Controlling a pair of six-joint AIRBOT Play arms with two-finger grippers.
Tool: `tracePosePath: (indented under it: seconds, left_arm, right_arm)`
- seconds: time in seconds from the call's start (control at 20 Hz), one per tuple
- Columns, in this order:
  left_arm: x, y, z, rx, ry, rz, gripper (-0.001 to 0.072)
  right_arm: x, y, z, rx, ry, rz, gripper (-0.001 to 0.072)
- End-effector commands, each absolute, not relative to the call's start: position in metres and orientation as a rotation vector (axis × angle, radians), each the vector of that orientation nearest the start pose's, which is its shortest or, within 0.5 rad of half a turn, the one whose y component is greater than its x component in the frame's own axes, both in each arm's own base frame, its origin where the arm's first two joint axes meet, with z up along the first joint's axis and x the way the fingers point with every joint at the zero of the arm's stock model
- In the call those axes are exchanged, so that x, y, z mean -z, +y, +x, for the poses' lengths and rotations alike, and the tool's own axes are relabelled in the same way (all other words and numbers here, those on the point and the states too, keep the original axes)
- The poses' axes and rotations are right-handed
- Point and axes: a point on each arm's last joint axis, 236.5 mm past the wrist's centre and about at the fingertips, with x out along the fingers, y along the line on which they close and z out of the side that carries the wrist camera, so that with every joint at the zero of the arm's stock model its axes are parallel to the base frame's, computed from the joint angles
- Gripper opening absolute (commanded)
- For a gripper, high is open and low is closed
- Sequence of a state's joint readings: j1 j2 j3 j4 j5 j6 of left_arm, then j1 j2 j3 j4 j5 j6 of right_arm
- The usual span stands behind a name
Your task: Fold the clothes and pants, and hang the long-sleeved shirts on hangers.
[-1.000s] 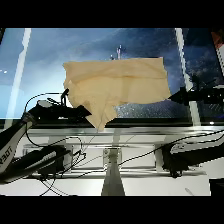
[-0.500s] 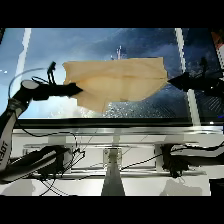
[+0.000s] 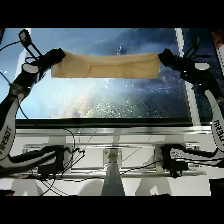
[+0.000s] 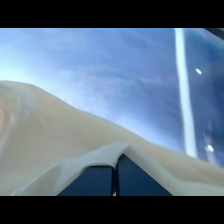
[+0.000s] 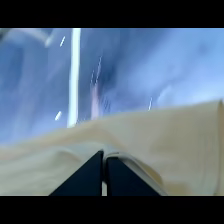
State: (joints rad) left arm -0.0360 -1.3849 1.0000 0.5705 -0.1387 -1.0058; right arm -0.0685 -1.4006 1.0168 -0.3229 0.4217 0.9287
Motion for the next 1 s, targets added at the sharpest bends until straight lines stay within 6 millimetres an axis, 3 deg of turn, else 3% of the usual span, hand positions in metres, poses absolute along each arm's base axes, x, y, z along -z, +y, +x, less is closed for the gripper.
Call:
tracePosePath:
  seconds: [0.0, 0.1, 0.3, 0.35, 0.4, 0.45, 0.5, 0.75, 0.85, 0.95]
  left_arm:
    - [-0.025, -0.043, 0.563, -0.043, 0.441, -0.396, 0.0016]
    - [-0.014, -0.055, 0.583, -0.028, 0.446, -0.390, 0.0016]
    - [-0.017, -0.056, 0.617, -0.030, 0.406, -0.392, 0.0016]
    - [-0.017, -0.057, 0.620, -0.028, 0.403, -0.391, 0.0020]
    - [-0.016, -0.057, 0.621, -0.029, 0.403, -0.390, 0.0094]
    - [-0.015, -0.058, 0.621, -0.026, 0.407, -0.390, 0.0370]
    - [-0.015, -0.057, 0.620, -0.027, 0.408, -0.392, 0.0717]
    - [-0.004, -0.077, 0.596, 0.139, 0.588, -0.457, 0.0705]
    - [0.001, -0.056, 0.582, 0.153, 0.680, -0.580, 0.0705]
    - [0.010, -0.018, 0.566, 0.148, 0.758, -0.661, 0.0705]
  right_arm:
    - [-0.059, 0.045, 0.554, 0.041, 0.407, 0.598, 0.0012]
    - [-0.047, 0.056, 0.565, 0.043, 0.416, 0.584, 0.0012]
    - [-0.023, 0.058, 0.583, 0.052, 0.447, 0.585, 0.0013]
    - [-0.021, 0.058, 0.584, 0.051, 0.452, 0.585, 0.0056]
    - [-0.019, 0.059, 0.584, 0.050, 0.455, 0.583, 0.0229]
    - [-0.019, 0.060, 0.584, 0.046, 0.458, 0.583, 0.0472]
    - [-0.019, 0.060, 0.584, 0.043, 0.459, 0.580, 0.0528]
    - [-0.013, 0.075, 0.578, -0.042, 0.509, 0.495, 0.0529]
    - [-0.008, 0.072, 0.575, -0.069, 0.545, 0.496, 0.0528]
    - [-0.003, 0.058, 0.571, -0.077, 0.577, 0.511, 0.0528]
